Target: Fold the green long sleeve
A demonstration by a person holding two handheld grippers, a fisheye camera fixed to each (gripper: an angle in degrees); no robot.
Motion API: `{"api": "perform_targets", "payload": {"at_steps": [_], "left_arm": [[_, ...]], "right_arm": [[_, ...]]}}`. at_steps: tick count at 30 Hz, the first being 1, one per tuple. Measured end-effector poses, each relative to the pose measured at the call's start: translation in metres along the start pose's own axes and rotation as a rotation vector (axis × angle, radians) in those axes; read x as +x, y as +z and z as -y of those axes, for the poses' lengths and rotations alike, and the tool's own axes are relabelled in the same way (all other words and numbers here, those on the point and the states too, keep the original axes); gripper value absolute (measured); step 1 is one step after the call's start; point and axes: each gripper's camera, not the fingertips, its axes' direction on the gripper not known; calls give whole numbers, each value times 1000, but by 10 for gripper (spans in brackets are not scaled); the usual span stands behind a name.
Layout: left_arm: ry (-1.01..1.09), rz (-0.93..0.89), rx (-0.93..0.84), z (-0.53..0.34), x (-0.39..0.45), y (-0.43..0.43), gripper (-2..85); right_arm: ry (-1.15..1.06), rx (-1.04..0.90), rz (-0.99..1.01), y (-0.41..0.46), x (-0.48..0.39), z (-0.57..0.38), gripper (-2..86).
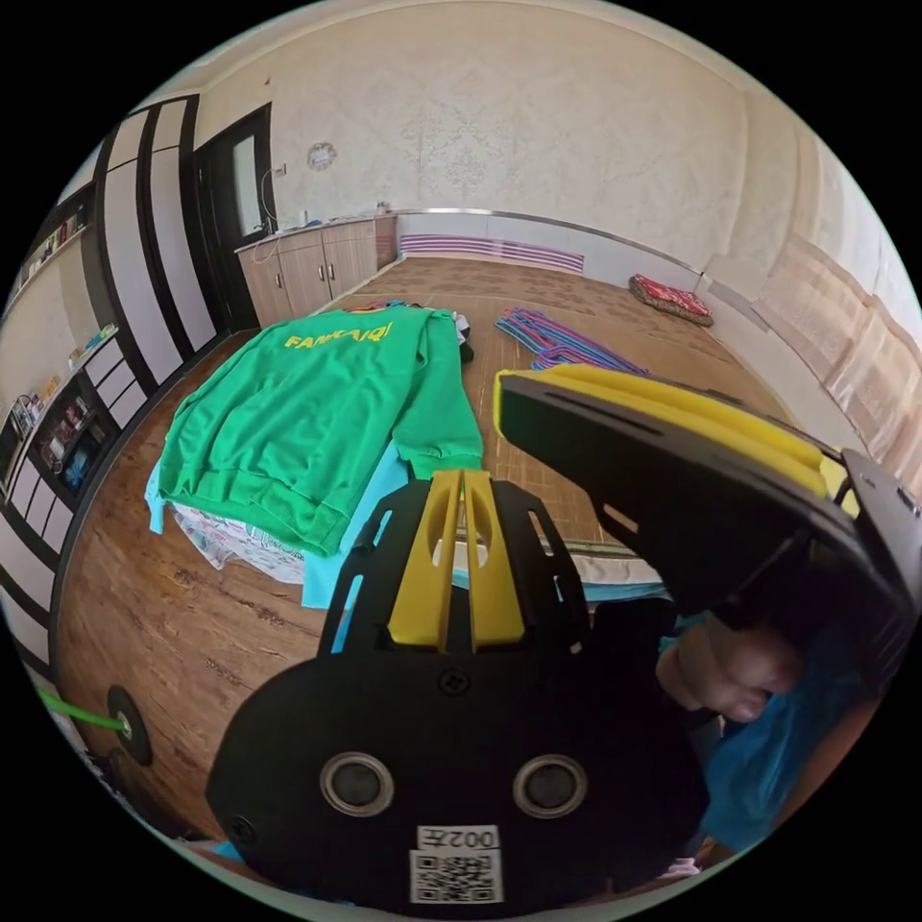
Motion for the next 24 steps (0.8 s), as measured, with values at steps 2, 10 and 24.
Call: {"api": "perform_targets", "payload": {"at_steps": [2,10,24], "left_arm": [[15,34,21,1,-2,2,-10],[69,42,-59,10,-15,30,-10],[-153,44,-166,75,-69,70,-10]], "right_arm": [[-24,-25,4,8,-6,6,49],[-52,-74,-31,51,-27,36,25],[-221,-36,-138,142,8,68,-9]]}}
